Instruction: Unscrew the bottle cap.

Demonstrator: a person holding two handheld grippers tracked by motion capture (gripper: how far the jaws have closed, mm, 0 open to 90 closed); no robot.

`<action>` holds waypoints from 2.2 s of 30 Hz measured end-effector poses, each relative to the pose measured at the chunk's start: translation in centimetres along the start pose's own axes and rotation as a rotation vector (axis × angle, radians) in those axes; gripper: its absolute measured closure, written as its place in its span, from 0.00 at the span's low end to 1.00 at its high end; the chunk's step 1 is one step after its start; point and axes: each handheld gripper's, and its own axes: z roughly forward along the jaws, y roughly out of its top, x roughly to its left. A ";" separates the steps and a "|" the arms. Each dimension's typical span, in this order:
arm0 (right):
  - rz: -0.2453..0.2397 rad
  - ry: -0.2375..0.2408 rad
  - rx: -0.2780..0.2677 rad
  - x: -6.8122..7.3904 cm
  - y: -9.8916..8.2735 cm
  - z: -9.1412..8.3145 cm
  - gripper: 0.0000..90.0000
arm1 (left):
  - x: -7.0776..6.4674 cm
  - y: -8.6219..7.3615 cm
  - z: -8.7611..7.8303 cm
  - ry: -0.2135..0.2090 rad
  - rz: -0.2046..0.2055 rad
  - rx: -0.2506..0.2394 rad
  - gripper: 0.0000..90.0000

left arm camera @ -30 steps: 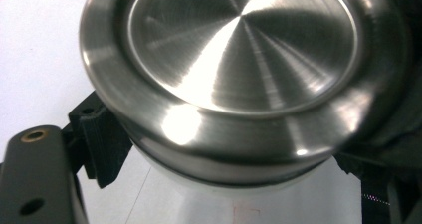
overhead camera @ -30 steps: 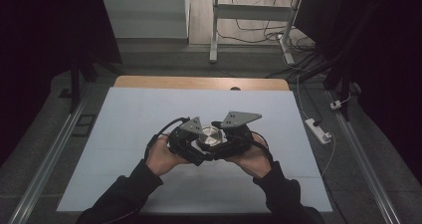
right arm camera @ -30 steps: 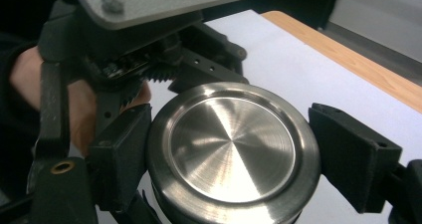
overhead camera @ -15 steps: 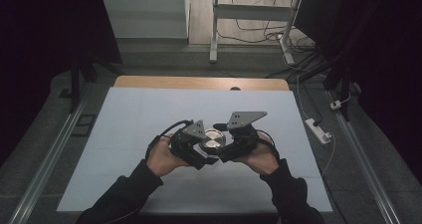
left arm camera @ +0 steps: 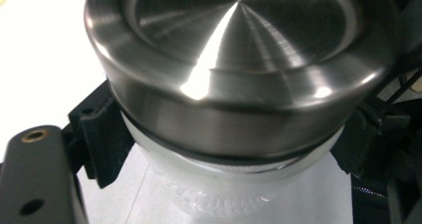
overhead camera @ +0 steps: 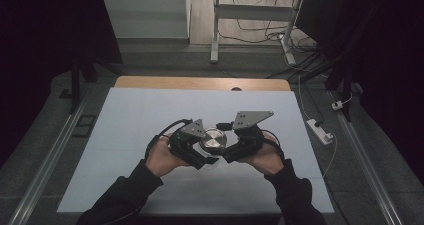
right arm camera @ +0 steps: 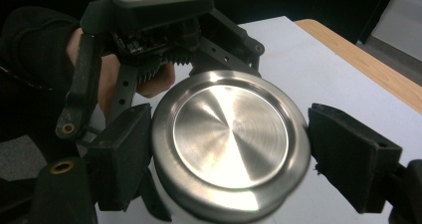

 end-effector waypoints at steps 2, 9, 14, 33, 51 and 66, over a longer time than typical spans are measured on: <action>-0.002 -0.003 -0.005 -0.1 0.0 -0.2 0.22 | 0.1 -0.1 -0.1 -0.003 -0.003 -0.008 0.17; -0.017 0.003 -0.003 -0.3 0.0 -0.8 0.22 | 0.2 -0.1 -0.3 -0.007 -0.015 -0.020 0.17; -0.010 -0.038 0.014 -0.9 -0.1 -1.9 0.24 | 0.6 -0.4 -0.8 0.017 -0.034 -0.037 0.17; 0.097 -0.128 -0.028 1.3 0.6 0.7 0.22 | 0.1 0.1 -0.4 0.014 -0.027 -0.030 0.17; 0.059 0.199 -0.120 -1.2 0.1 -2.0 0.01 | 0.0 0.0 -0.4 -0.056 0.015 -0.028 0.17; 0.111 -0.275 -0.026 3.1 1.1 1.6 0.22 | 0.3 -0.1 -0.9 0.036 -0.040 -0.021 0.17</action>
